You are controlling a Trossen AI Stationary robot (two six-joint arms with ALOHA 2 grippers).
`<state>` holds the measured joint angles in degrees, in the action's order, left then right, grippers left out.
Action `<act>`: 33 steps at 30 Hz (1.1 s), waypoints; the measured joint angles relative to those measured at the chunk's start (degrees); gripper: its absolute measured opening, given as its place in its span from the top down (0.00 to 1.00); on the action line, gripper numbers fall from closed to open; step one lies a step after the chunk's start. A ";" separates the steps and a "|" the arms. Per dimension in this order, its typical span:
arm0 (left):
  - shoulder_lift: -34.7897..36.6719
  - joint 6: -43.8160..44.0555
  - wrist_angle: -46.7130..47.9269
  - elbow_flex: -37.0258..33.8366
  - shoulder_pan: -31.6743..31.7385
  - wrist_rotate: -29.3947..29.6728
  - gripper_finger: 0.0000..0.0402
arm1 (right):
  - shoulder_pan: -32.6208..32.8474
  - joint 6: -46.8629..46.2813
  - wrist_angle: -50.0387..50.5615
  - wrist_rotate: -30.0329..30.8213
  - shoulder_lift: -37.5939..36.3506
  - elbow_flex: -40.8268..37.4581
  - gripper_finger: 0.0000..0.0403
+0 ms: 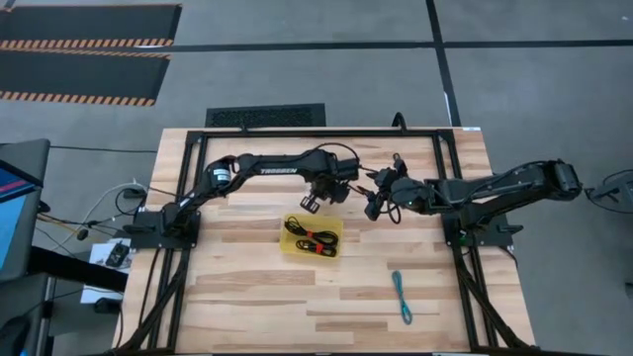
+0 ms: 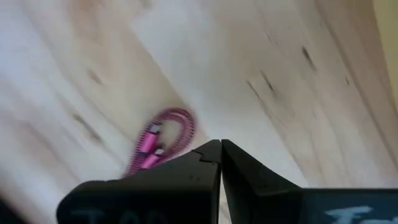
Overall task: Pick and place USB-C Cables
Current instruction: Put the pink charger cable into the yellow bin
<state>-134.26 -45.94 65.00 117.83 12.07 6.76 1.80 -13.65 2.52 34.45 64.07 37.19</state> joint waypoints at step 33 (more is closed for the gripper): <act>-4.59 -0.37 -5.67 1.57 4.96 -7.85 0.60 | 0.07 -0.48 1.78 -0.04 0.00 0.02 0.39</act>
<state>-138.85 -46.31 59.33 119.39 17.03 -1.09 1.86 -14.13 4.30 34.41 64.07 37.21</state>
